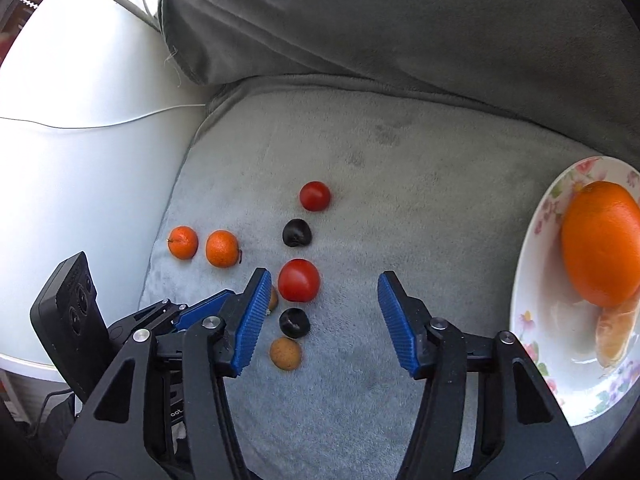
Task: Organize fruits
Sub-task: 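Move the right gripper to the large red cherry tomato and grasp it, then lift the red tomato with the right gripper while the left gripper lifts a brown round fruit, then carry the tomato and brown fruit into the plate and open both grippers, then move both grippers back toward the remaining fruits on the fleece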
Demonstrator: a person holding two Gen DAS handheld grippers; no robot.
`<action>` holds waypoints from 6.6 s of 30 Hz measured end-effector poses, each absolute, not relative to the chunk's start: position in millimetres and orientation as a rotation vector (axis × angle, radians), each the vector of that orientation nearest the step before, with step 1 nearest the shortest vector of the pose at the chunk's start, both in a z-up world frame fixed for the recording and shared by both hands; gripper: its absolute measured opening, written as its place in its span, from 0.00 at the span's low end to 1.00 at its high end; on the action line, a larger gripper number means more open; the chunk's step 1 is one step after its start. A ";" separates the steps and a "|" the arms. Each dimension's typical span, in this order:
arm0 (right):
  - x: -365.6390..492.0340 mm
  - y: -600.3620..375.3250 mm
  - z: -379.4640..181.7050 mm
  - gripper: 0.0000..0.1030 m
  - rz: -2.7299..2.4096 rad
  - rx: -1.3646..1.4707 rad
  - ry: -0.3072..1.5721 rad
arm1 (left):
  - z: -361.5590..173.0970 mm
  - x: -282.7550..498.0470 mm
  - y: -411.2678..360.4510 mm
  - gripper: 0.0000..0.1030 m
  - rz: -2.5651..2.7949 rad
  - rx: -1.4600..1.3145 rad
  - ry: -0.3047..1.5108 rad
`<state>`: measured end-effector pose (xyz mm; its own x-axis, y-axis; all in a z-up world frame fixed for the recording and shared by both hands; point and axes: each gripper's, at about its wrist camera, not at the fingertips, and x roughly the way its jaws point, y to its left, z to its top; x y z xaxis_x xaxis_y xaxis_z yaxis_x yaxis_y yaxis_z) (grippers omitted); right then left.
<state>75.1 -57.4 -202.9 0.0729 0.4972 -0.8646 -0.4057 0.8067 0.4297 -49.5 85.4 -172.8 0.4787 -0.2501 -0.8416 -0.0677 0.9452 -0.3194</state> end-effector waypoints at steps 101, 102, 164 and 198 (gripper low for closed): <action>59.6 -270.3 -164.4 0.31 0.327 0.168 1.196 | -142.6 6.5 -73.0 0.24 -0.390 -0.154 1.025; 59.9 -272.1 -165.3 0.31 0.321 0.164 1.197 | -142.7 7.1 -75.8 0.24 -0.394 -0.152 1.026; 73.6 -279.6 -149.2 0.78 0.097 -0.016 1.072 | -134.9 17.5 -91.0 0.68 -0.354 -0.130 1.058; 43.2 -144.3 -161.4 0.78 0.478 -0.067 1.121 | -150.4 -50.0 75.6 0.68 -0.025 -0.247 1.047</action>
